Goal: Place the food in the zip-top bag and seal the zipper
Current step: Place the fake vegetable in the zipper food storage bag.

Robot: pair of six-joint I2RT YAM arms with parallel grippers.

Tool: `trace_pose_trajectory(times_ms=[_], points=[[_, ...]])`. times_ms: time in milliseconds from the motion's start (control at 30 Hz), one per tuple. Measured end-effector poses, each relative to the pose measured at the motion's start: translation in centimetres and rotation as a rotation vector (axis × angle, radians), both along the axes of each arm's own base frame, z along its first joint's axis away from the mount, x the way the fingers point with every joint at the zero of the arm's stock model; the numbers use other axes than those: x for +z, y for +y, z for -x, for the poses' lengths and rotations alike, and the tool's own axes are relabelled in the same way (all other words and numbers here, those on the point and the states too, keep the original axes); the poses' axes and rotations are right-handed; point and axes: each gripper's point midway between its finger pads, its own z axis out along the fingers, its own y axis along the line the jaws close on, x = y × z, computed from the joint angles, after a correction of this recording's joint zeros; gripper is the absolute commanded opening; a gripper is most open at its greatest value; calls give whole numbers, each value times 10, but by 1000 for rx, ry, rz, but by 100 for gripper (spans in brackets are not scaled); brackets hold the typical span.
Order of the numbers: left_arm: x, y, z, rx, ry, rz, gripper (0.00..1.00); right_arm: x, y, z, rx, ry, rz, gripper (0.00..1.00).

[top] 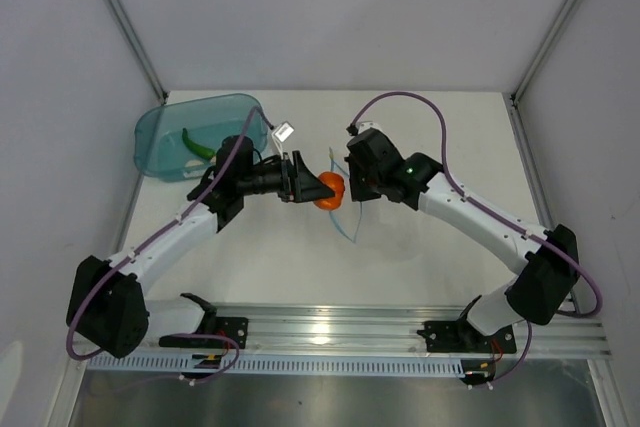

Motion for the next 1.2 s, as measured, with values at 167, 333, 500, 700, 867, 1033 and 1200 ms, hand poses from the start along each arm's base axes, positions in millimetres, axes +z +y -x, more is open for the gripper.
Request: trace_pose_trajectory(times_ms=[167,333,500,700,867,1033,1200], points=[[-6,-23,13,-89,19,60,1,11,0,5,-6,-3,-38,0],[-18,-32,13,-104,50,51,1,25,-1,11,-5,-8,-86,0],[-38,-35,10,-68,111,-29,1,29,-5,12,-15,-11,-94,0],[-46,-39,5,-5,116,-190,1,29,-8,10,-27,-10,-94,0],[-53,-40,3,19,98,-295,39,32,-2,10,-15,-7,-124,0],[-58,-44,7,3,84,-343,92,35,4,11,-4,9,-165,0],[-55,-45,6,-2,57,-334,100,36,4,9,-5,18,-181,0]])
